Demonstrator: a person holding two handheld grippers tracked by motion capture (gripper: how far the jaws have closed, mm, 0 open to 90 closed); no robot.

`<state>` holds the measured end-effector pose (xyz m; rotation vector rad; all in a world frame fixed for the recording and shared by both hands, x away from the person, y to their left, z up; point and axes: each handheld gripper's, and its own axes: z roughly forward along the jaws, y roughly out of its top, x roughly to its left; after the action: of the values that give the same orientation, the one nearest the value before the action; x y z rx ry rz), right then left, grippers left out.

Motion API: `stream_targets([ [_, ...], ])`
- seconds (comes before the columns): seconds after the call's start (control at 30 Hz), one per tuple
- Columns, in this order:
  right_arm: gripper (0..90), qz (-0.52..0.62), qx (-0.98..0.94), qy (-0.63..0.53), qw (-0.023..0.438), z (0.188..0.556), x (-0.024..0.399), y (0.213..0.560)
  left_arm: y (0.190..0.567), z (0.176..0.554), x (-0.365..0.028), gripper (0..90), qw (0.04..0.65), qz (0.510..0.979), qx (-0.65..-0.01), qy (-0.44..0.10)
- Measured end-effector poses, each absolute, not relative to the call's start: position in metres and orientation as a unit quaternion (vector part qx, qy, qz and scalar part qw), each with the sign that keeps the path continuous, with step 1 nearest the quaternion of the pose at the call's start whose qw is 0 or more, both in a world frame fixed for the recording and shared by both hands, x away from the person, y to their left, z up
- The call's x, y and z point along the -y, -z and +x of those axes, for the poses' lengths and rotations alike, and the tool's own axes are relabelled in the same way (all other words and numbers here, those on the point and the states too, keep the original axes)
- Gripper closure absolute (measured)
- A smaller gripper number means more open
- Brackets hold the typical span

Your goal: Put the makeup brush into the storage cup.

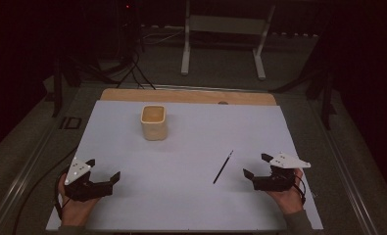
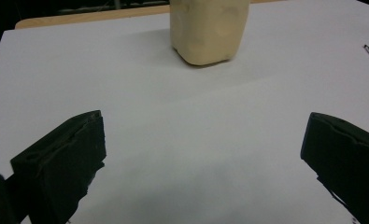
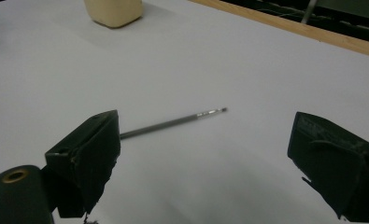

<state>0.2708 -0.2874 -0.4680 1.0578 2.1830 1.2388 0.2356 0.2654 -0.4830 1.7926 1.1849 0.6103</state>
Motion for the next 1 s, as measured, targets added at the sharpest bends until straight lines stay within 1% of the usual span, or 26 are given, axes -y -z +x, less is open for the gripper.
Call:
stream_targets([
  [0.2, 9.2, 0.376, -0.789, -0.443, 0.199, 0.28, 0.274, 0.464, 0.483, 0.236, -0.266, 1.0, 0.438, 0.721, -0.478, -0.245],
  [0.4, 9.2, 0.366, -0.798, -0.439, 0.192, 0.293, 0.252, 0.458, 0.483, 0.236, -0.267, 1.0, 0.438, 0.72, -0.479, -0.246],
  [1.0, 9.2, 0.381, -0.83, -0.368, 0.172, 0.328, 0.213, 0.45, 0.484, 0.236, -0.267, 1.0, 0.438, 0.72, -0.48, -0.245],
])
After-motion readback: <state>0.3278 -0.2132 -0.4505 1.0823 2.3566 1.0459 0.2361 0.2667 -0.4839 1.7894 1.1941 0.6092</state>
